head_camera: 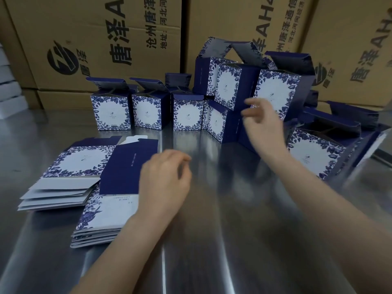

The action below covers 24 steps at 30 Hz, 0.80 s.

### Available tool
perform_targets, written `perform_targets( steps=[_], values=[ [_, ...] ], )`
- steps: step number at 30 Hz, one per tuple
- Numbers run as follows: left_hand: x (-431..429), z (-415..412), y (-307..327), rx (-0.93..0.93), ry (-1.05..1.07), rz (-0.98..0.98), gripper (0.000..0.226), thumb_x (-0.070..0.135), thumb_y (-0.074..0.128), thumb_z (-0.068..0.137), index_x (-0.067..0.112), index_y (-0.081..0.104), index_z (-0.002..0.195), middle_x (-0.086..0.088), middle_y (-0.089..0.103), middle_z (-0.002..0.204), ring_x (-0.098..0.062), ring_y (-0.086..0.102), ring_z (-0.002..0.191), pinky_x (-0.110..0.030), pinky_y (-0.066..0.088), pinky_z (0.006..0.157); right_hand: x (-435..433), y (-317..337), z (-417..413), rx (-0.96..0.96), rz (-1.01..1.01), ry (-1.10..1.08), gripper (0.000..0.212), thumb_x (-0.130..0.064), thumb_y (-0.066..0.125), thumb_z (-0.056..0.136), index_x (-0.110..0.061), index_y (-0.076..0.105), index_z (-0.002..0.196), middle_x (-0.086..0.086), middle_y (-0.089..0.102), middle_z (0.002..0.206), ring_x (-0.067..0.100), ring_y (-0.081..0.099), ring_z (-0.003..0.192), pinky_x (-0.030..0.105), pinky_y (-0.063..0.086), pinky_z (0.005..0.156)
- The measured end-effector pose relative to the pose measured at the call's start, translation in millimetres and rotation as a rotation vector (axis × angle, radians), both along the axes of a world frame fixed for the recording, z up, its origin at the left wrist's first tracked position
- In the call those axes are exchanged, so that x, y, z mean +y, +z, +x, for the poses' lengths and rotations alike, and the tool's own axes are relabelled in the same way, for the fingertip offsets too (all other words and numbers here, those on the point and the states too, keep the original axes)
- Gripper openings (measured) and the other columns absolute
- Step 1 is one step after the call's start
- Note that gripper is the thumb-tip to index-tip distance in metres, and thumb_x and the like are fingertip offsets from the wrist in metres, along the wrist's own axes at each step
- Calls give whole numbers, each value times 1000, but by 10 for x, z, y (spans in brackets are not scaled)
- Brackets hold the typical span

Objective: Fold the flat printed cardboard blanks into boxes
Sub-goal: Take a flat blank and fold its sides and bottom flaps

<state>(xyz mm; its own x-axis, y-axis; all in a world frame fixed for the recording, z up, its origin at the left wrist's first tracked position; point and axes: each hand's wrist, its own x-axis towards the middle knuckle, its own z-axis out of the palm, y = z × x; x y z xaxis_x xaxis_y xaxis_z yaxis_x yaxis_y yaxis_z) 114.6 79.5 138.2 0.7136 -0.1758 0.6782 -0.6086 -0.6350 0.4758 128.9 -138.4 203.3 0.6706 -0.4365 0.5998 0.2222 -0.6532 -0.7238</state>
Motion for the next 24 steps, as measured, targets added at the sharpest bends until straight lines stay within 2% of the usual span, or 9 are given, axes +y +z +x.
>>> perform_targets(
  steps=[2, 4, 7, 9, 12, 15, 24],
  values=[
    [83, 82, 16, 69, 142, 46, 25, 13, 65, 84, 15, 71, 108, -6, 67, 118, -34, 58, 111, -46, 45, 94, 258, -156, -36, 78, 61, 79, 32, -4, 50, 81, -31, 64, 90, 1, 71, 89, 20, 66, 87, 38, 53, 89],
    [151, 150, 2, 236, 272, 165, 40, 27, 63, 86, 20, 62, 125, -6, 54, 138, -31, 42, 133, -50, 32, 109, 496, -297, -67, 160, 172, 134, 24, -16, 47, 71, -32, 66, 70, -4, 72, 75, 18, 67, 74, 35, 55, 76],
    [219, 226, -44, 482, 347, 324, 61, 41, 58, 89, 25, 39, 144, -6, 28, 158, -32, 13, 149, -55, 13, 117, 744, -517, -64, 251, 266, 178, 27, -19, 44, 70, -31, 67, 62, -10, 71, 64, 10, 58, 55, 30, 52, 61],
    [247, 264, -70, 583, 352, 361, 65, 43, 55, 88, 25, 33, 147, -7, 22, 160, -34, 8, 149, -56, 14, 116, 826, -653, -52, 294, 270, 185, 31, -13, 47, 77, -31, 67, 61, -12, 70, 63, 10, 56, 52, 27, 51, 58],
    [286, 284, -90, 666, 360, 419, 64, 44, 55, 88, 25, 33, 145, -9, 27, 156, -37, 16, 146, -52, 23, 113, 853, -831, -43, 357, 354, 201, 37, -4, 47, 85, -26, 68, 64, -8, 69, 61, 12, 54, 47, 22, 47, 50],
    [308, 287, -99, 656, 374, 475, 59, 43, 55, 87, 24, 39, 140, -9, 40, 146, -37, 33, 136, -47, 30, 106, 819, -917, -59, 410, 421, 250, 38, 1, 44, 88, -22, 68, 70, -4, 68, 64, 13, 52, 45, 22, 43, 42],
    [257, 231, -61, 539, 353, 372, 41, 43, 60, 82, 31, 57, 121, -2, 62, 118, -31, 54, 114, -39, 38, 93, 784, -941, -77, 420, 501, 358, 34, 5, 41, 92, -15, 67, 82, 4, 66, 75, 16, 55, 51, 27, 49, 45]
  ],
)
